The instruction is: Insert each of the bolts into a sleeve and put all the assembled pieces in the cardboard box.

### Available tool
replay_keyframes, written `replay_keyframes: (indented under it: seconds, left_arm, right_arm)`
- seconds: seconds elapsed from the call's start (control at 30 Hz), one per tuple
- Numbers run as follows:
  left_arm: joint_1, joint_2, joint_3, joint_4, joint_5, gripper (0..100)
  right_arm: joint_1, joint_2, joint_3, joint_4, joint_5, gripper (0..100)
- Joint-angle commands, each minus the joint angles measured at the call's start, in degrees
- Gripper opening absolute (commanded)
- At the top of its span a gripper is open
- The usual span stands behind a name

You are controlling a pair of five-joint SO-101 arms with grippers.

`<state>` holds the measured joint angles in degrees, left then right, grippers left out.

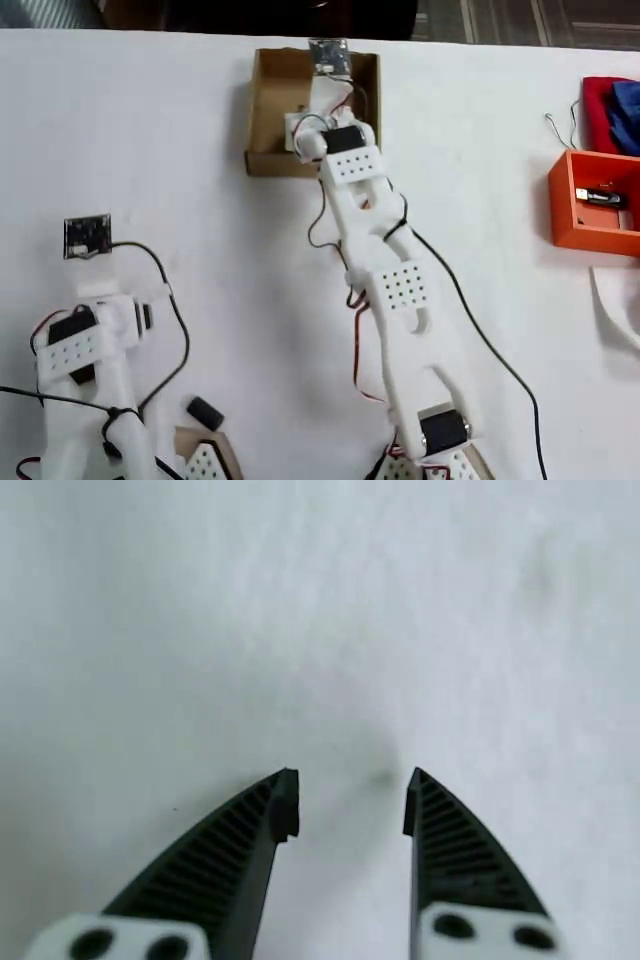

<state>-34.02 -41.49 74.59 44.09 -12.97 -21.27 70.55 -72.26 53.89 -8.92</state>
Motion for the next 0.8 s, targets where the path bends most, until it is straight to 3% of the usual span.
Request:
replay_keyframes:
  seconds: [0.0, 0.5, 0.67, 0.77]
  left_arm:
    - [-0.3, -0.8, -0.2, -0.7, -0.1, 20]
    - [-0.3, -0.8, -0.2, -0.7, -0.1, 20]
    - [-0.3, -0.8, -0.2, -0.7, -0.1, 20]
    - [-0.3, -0.8, -0.2, -0.7, -0.1, 20]
  right_arm:
    - [0.0, 0.0, -0.6, 0.1, -0.2, 2.0]
    - [0.0, 1.5, -1.0, 0.1, -0.1, 2.2]
    - [-0.1, 1.4, -1.0, 0.2, -0.1, 11.1]
    - [0.0, 1.4, -1.0, 0.2, -0.1, 11.5]
